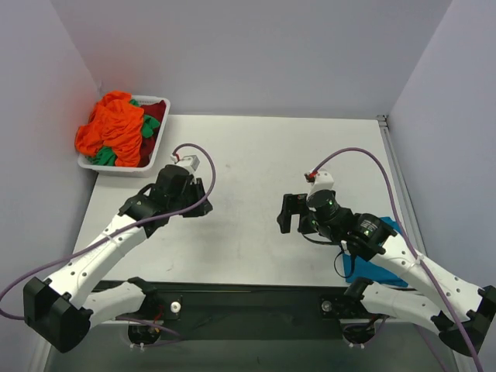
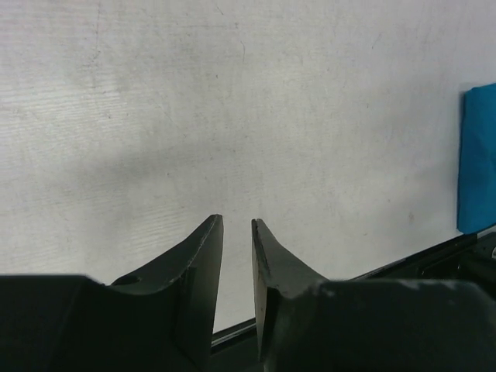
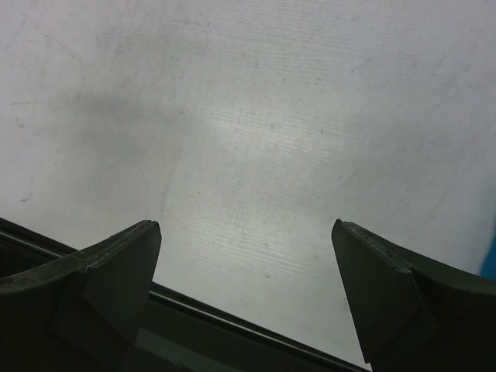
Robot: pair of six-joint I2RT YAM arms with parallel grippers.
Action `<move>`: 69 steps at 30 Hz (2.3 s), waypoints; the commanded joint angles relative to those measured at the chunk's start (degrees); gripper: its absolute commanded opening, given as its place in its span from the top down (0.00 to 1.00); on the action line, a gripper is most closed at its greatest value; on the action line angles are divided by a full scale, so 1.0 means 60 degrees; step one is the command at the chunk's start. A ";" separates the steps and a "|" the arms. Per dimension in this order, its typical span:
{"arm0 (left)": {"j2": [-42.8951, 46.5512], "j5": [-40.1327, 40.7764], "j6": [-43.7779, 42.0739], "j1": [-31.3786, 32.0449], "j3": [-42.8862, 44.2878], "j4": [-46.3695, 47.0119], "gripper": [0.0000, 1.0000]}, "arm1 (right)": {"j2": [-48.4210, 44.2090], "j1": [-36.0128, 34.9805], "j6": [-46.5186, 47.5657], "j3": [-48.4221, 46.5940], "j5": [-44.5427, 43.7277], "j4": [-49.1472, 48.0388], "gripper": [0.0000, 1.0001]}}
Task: Fold and stack the t-shirts
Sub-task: Grab crumpled tshirt from bin with the left arm, then move the tshirt to the center of the board
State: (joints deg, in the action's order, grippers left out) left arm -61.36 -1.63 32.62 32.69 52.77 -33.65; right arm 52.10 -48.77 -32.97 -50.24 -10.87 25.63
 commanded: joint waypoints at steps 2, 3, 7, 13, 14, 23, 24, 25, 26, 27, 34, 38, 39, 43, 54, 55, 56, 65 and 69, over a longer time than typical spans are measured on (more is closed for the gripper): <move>-0.0596 0.0505 0.0202 -0.0683 0.1176 0.0554 0.66 | -0.0172 0.0072 0.0514 0.0140 -0.0209 0.0021 0.00; -0.0815 0.0506 0.0304 -0.0919 0.1397 0.0627 0.65 | -0.0143 0.0130 0.0573 0.0155 -0.0209 0.0035 0.00; -0.2277 0.0782 0.0510 -0.2252 0.2832 0.0877 0.48 | 0.0018 0.0336 0.0807 0.0097 0.0127 0.0035 0.00; -0.4211 0.1209 0.0569 -0.3905 0.4942 0.1155 0.40 | 0.0179 0.0877 0.1086 0.0199 0.0917 0.0079 0.00; -0.4434 0.1252 0.0554 -0.4156 0.5162 0.1140 0.40 | 0.0209 0.0994 0.1173 0.0214 0.1078 0.0079 0.00; -0.7158 0.1575 0.0159 -0.6603 0.7534 0.0847 0.39 | 0.0531 0.1552 0.1437 0.0214 0.2340 0.0094 0.00; -0.7552 0.1778 0.0043 -0.6663 0.7682 0.0833 0.39 | 0.0560 0.1552 0.1438 0.0214 0.2340 0.0080 0.00; -0.7744 0.1867 -0.0016 -0.6722 0.7843 0.0804 0.39 | 0.0575 0.1581 0.1438 0.0243 0.2369 0.0065 0.00; -0.7906 0.2013 -0.0104 -0.6766 0.8092 0.0731 0.39 | 0.0575 0.1596 0.1452 0.0287 0.2383 0.0065 0.00; -0.8067 0.2290 -0.0163 -0.6810 0.8225 0.0658 0.39 | 0.0590 0.1596 0.1452 0.0316 0.2398 0.0036 0.00; -0.8538 0.2498 -0.0163 -0.6956 0.8197 0.0730 0.58 | 0.0634 0.1625 0.1438 0.0390 0.2369 0.0021 0.00; -0.8055 0.2264 -0.0222 -0.7074 0.8109 0.0789 0.78 | 0.0721 0.1611 0.1452 0.0346 0.2383 -0.0008 0.00; -0.7779 0.2119 -0.0251 -0.7103 0.8123 0.0789 0.80 | 0.0780 0.1610 0.1452 0.0346 0.2413 -0.0009 0.00; -0.7030 0.1883 -0.0325 -0.7118 0.8153 0.0789 0.93 | 0.0824 0.1610 0.1452 0.0316 0.2457 -0.0008 0.00; -0.4499 0.0509 -0.0339 -0.7074 0.8577 0.0891 1.00 | 0.0839 0.1640 0.1482 0.0302 0.2252 -0.0009 0.00; -0.4277 0.0390 -0.0325 -0.7059 0.8650 0.0949 1.00 | 0.0853 0.1654 0.1511 0.0287 0.2223 -0.0009 0.00; -0.4014 0.0273 -0.0354 -0.7030 0.8723 0.1008 1.00 | 0.0853 0.1640 0.1511 0.0273 0.2135 -0.0009 0.00; -0.1171 -0.1382 -0.0603 -0.5947 0.8797 0.2268 1.00 | 0.0547 0.1669 0.1277 0.0024 0.1944 0.0006 0.00; -0.0541 -0.1910 -0.0267 -0.5536 0.8608 0.2458 1.00 | 0.0239 0.1654 0.1102 0.0023 0.1900 0.0006 0.00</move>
State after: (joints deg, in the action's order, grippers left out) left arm -66.32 -8.45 30.41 -1.56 103.57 -24.95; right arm 55.86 -39.03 -25.50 -48.21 2.20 25.58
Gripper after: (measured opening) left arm 0.120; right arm 0.999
